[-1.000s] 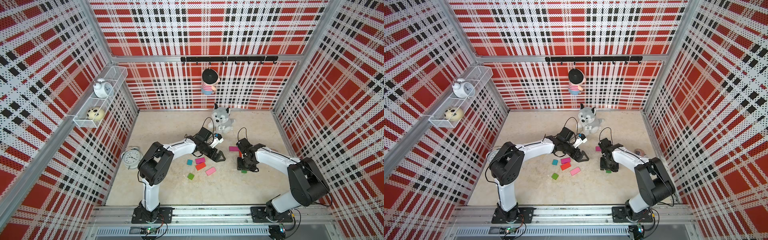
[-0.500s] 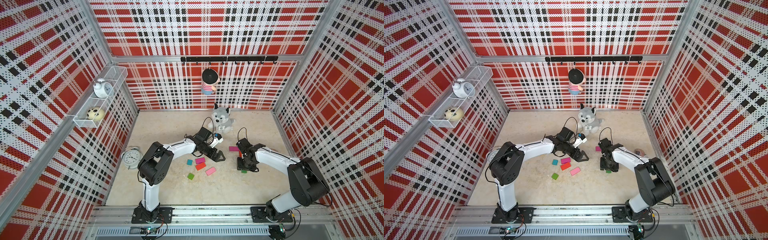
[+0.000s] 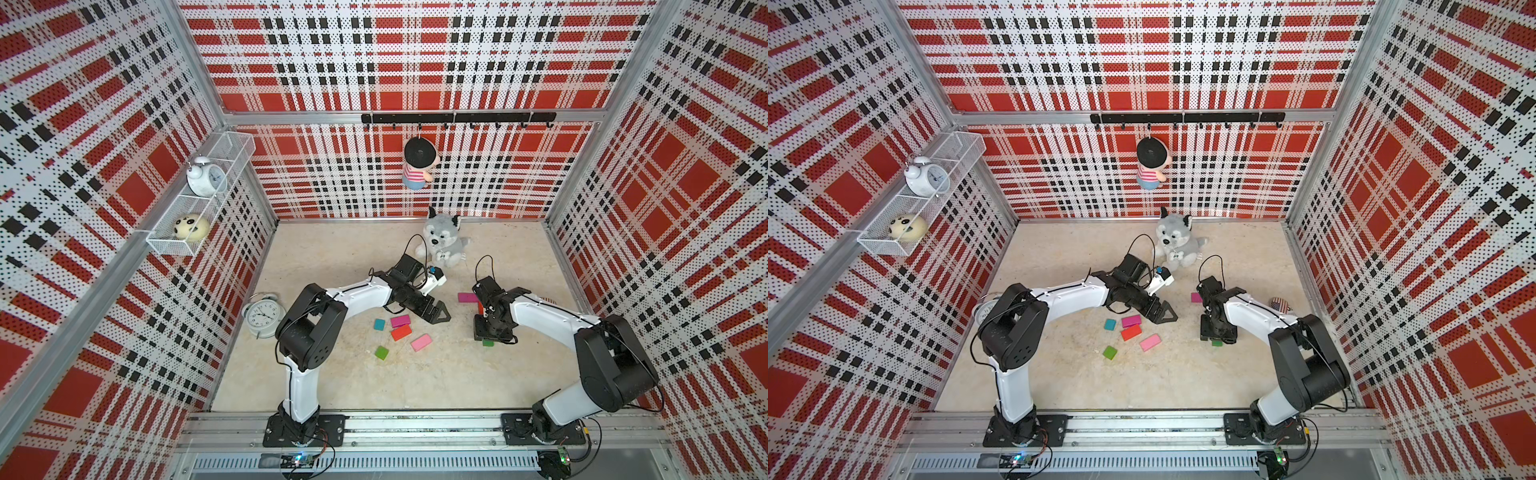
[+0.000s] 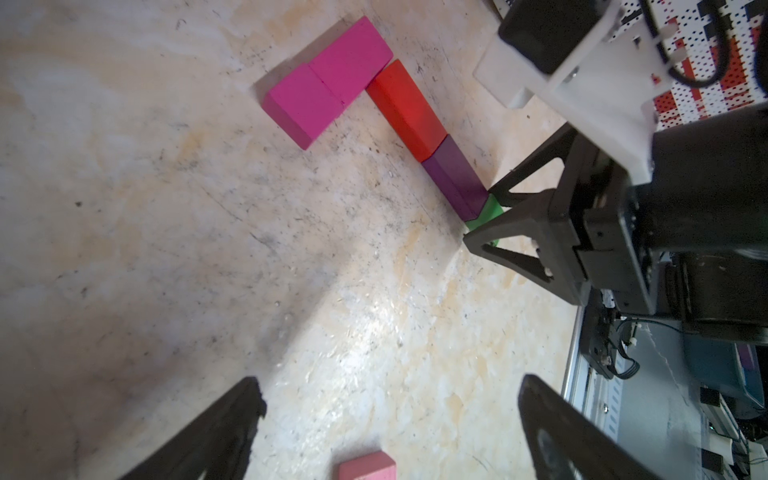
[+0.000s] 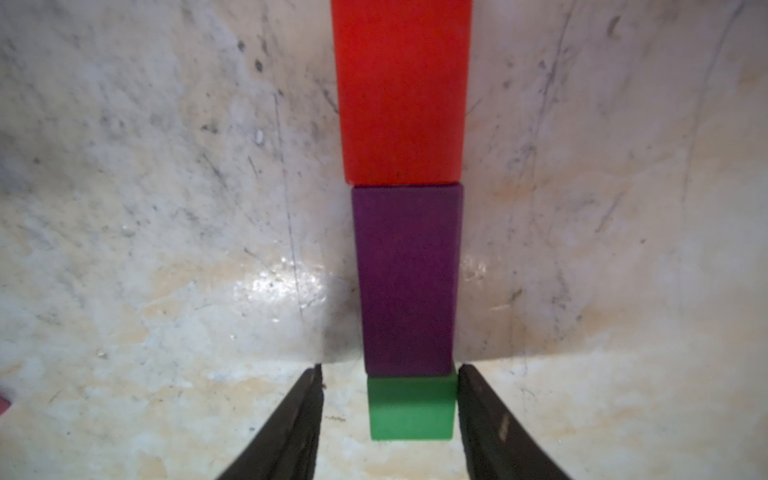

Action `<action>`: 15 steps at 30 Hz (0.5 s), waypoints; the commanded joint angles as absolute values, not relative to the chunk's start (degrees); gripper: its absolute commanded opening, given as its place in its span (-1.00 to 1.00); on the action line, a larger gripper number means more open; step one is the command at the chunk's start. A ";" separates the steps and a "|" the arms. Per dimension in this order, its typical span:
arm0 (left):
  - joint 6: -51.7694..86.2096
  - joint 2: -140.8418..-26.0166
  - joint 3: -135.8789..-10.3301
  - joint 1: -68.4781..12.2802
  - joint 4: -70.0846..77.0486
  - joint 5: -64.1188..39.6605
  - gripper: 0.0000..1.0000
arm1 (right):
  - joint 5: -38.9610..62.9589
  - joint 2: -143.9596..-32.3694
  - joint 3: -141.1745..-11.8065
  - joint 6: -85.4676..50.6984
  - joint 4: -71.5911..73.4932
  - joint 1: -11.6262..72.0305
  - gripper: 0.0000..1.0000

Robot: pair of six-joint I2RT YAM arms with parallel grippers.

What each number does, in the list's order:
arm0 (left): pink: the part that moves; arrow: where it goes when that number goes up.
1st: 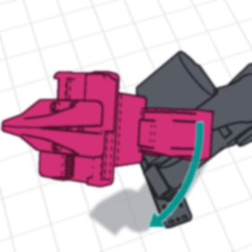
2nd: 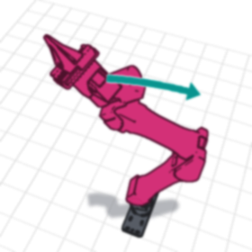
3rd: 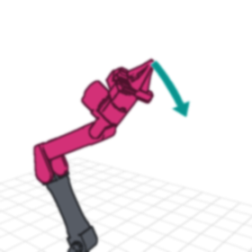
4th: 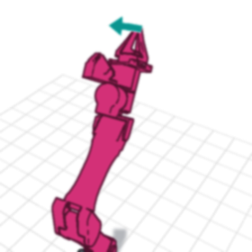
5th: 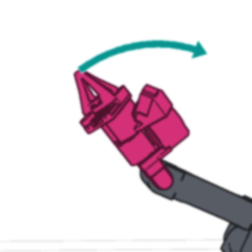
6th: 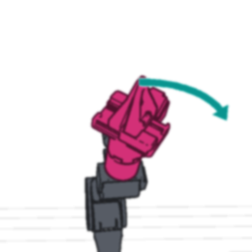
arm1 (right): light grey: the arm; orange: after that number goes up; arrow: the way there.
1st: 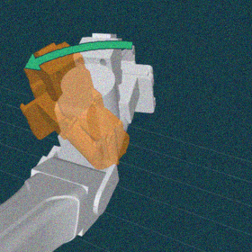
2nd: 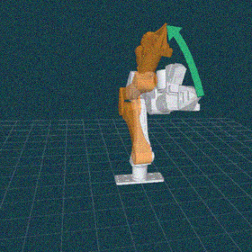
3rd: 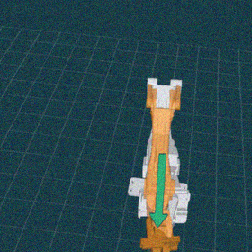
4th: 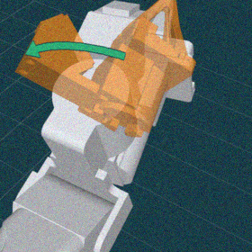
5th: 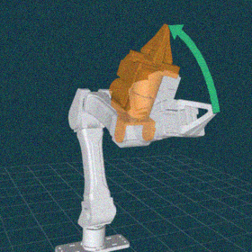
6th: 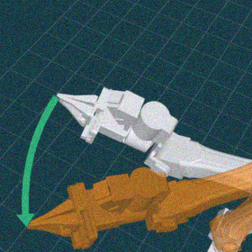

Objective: Assemble the number 7 with building blocks
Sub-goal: Assemble the building block at the center of the board.

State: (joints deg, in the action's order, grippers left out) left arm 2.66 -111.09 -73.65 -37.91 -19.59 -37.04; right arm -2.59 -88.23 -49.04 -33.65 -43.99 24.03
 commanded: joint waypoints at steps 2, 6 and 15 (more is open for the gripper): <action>1.67 -111.62 -73.66 -37.47 -19.95 -36.57 0.96 | -2.89 -88.63 -50.18 -33.53 -44.38 23.38 0.13; 1.75 -111.37 -73.65 -37.44 -19.91 -35.73 0.96 | -3.64 -87.85 -50.90 -33.71 -45.04 23.23 0.20; 2.50 -110.92 -74.77 -36.93 -19.88 -31.12 0.96 | -5.72 -83.94 -60.21 -32.30 -49.07 21.76 0.49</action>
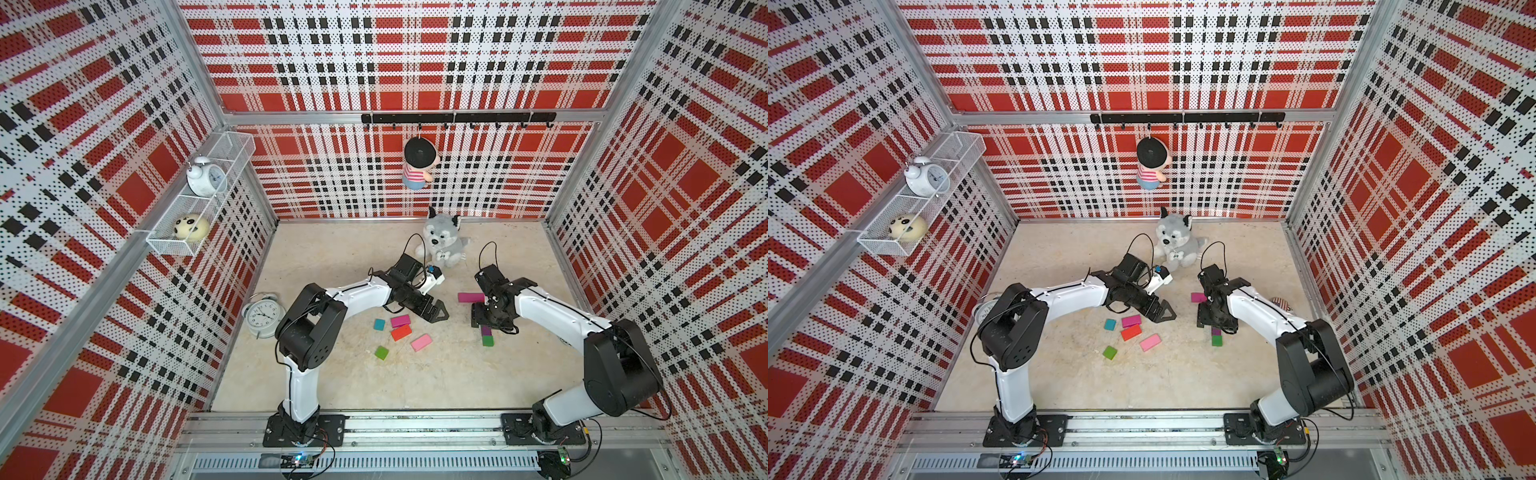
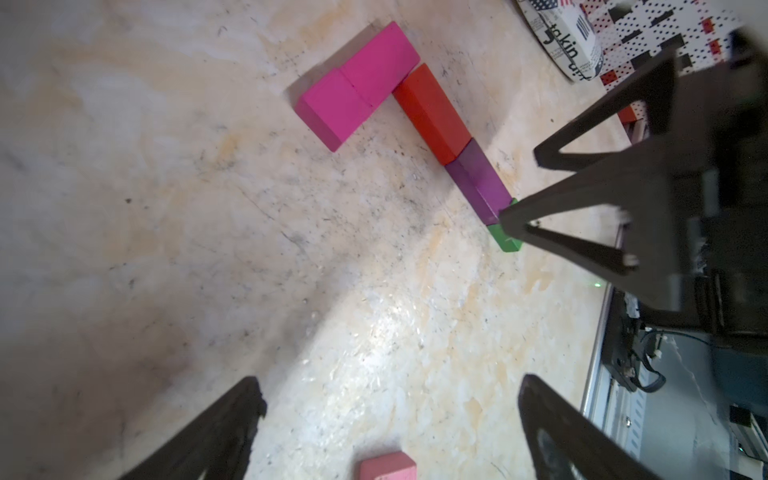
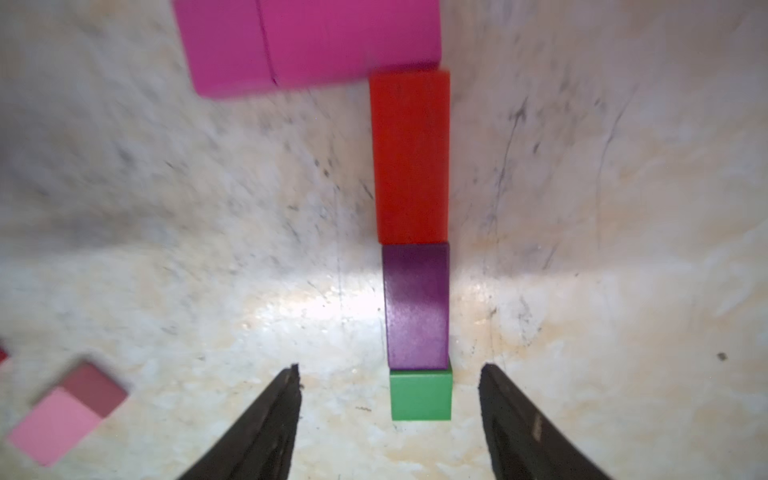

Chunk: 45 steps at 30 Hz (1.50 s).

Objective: Assemble the number 7 with building blocks
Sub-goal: Assemble the building block at the center of the board, then pick up the building block from the center of the board.

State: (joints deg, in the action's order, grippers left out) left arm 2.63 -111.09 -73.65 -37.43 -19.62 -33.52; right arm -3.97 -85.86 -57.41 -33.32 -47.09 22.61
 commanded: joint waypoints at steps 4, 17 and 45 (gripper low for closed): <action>3.67 -110.50 -75.17 -36.50 -19.79 -27.50 0.96 | -7.13 -83.68 -62.55 -32.08 -49.54 20.13 0.70; 10.08 -107.14 -75.22 -35.07 -18.94 -9.00 0.96 | -4.67 -81.14 -64.73 -27.93 -32.54 15.48 0.96; 36.98 -91.91 -56.88 -37.77 -27.94 13.76 0.97 | 30.07 -99.34 -70.49 -19.64 -11.16 16.71 0.64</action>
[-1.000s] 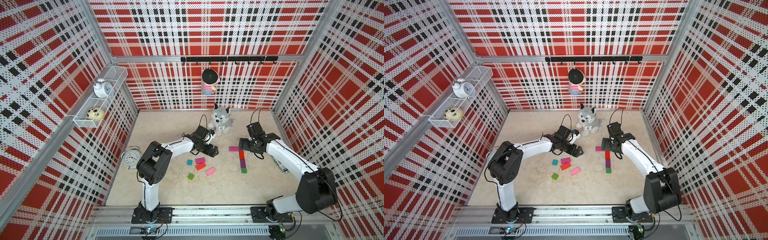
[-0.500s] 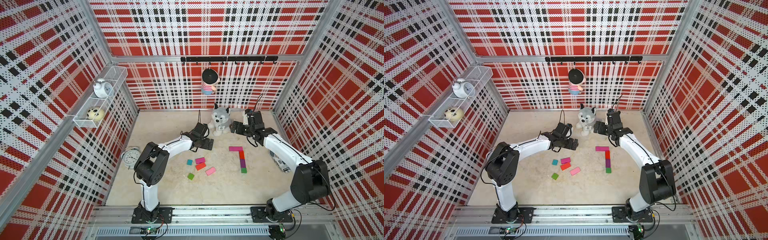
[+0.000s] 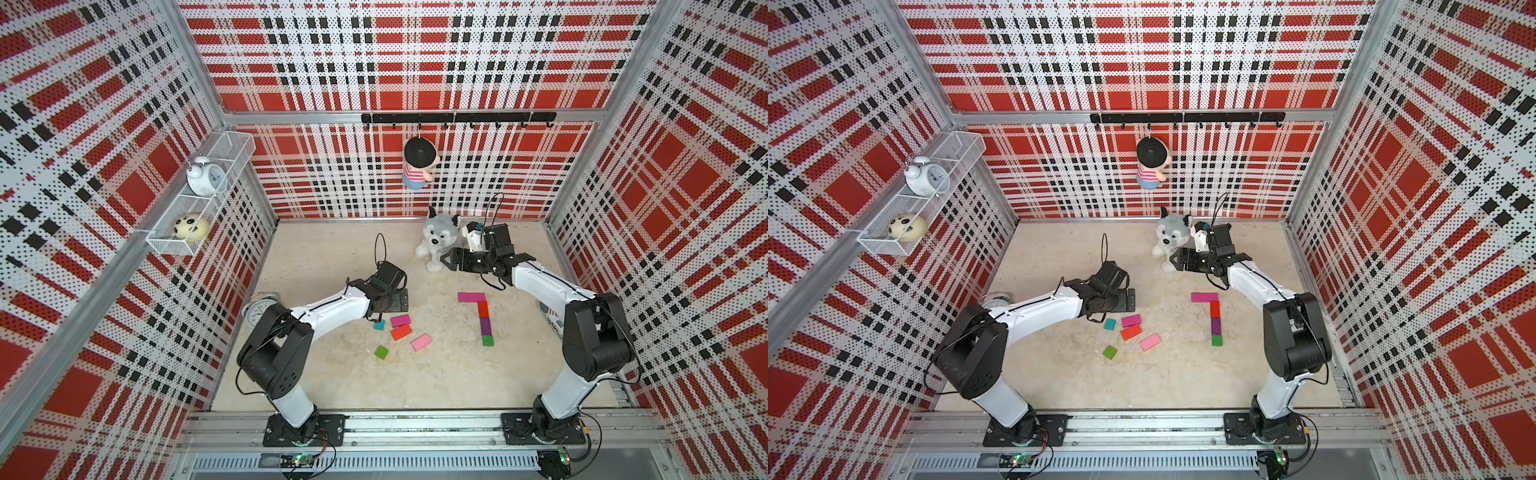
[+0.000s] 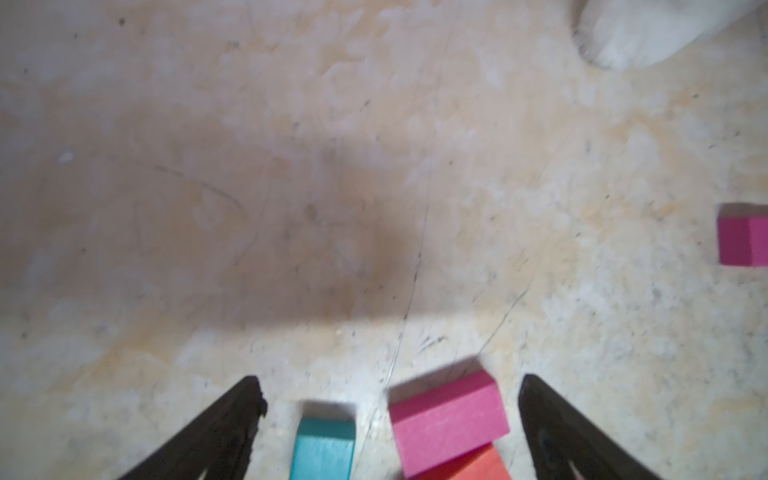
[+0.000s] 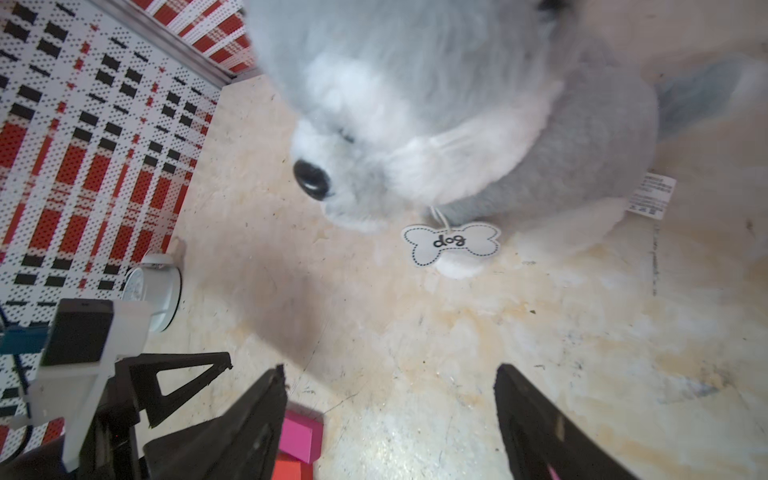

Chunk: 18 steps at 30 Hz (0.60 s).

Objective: Assemble the number 7 with building blocks
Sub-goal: Pick up the building block from the center of the board.

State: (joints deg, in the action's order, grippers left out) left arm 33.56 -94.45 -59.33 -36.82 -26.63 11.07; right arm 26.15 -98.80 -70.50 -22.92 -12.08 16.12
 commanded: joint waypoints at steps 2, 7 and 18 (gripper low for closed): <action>39.26 -91.04 -54.72 -38.13 -28.49 14.08 0.98 | 31.05 -99.57 -70.32 -19.45 -11.33 16.95 0.61; 42.50 -90.08 -52.23 -40.10 -28.61 16.11 0.95 | 31.16 -99.23 -69.05 -19.53 -10.98 17.84 0.60; 41.13 -89.41 -49.21 -41.01 -27.39 17.67 0.70 | 31.18 -100.11 -69.35 -18.85 -13.32 17.93 0.59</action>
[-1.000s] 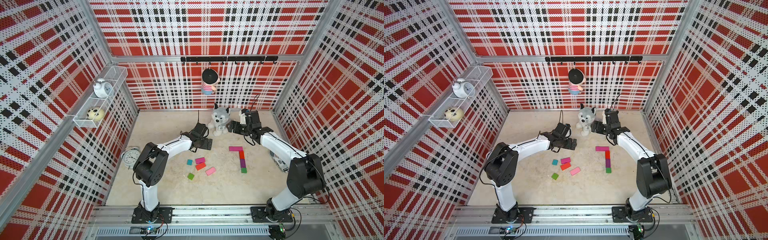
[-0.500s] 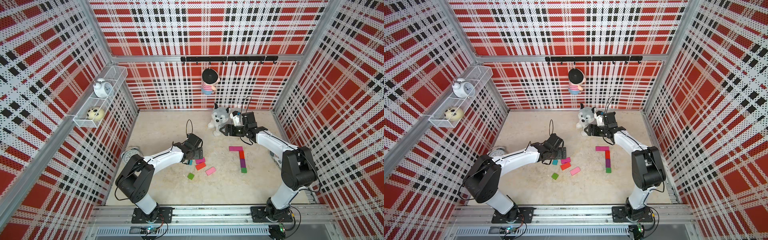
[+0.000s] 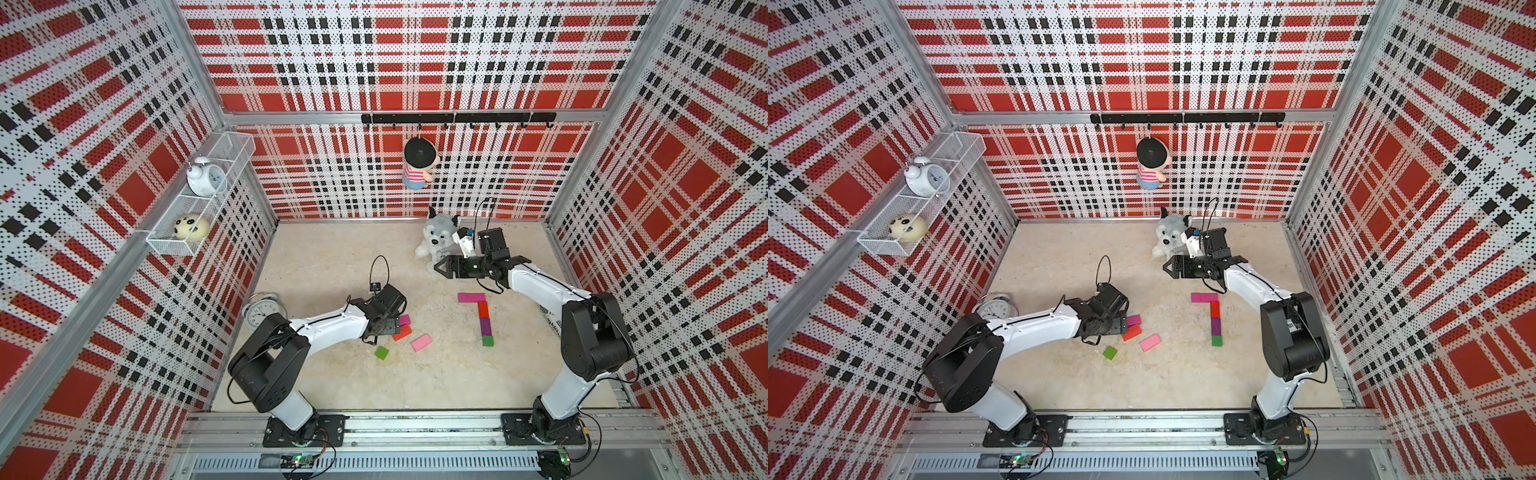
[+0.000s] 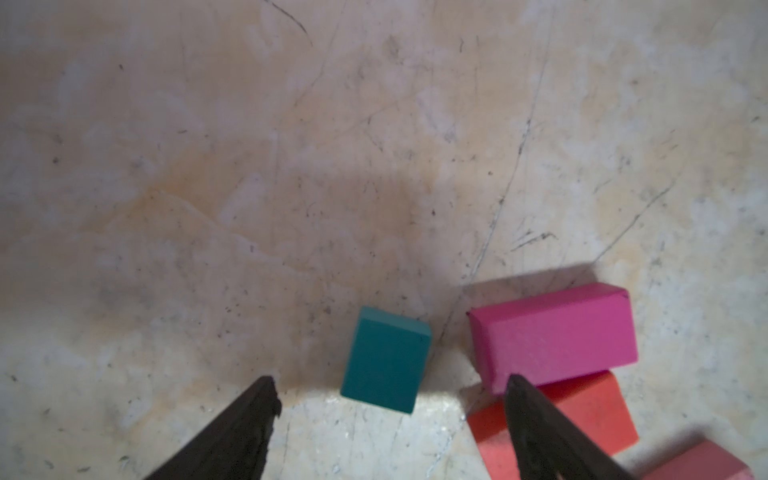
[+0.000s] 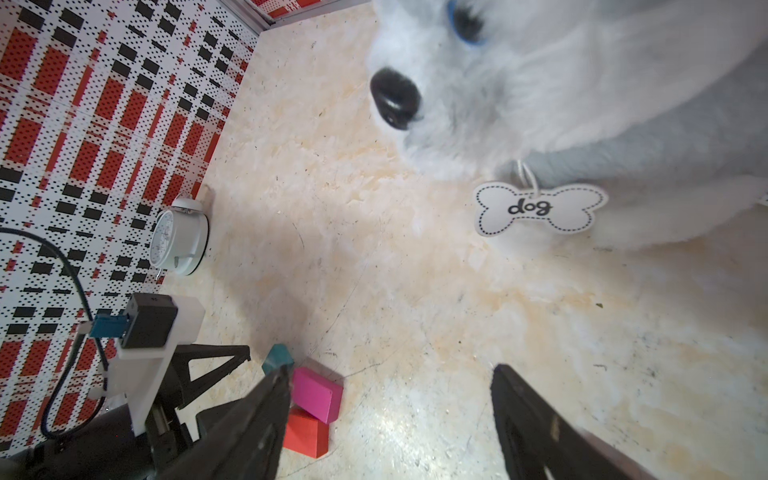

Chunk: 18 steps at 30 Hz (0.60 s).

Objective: Assemble the number 7 with building blocks
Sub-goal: Pick up the building block from the center of the board.

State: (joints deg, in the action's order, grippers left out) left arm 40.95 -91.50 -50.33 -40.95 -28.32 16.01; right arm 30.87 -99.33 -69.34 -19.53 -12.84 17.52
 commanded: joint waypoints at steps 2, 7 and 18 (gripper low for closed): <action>40.79 -88.83 -48.37 -40.70 -27.00 17.52 0.66 | 31.20 -100.28 -69.35 -19.42 -13.05 17.93 0.59; 39.84 -88.08 -47.05 -40.28 -25.44 17.16 0.54 | 30.82 -100.72 -69.74 -20.63 -12.38 17.99 0.59; 35.25 -88.18 -45.78 -35.36 -21.62 15.36 0.28 | 28.93 -101.77 -71.15 -21.32 -13.51 19.28 0.52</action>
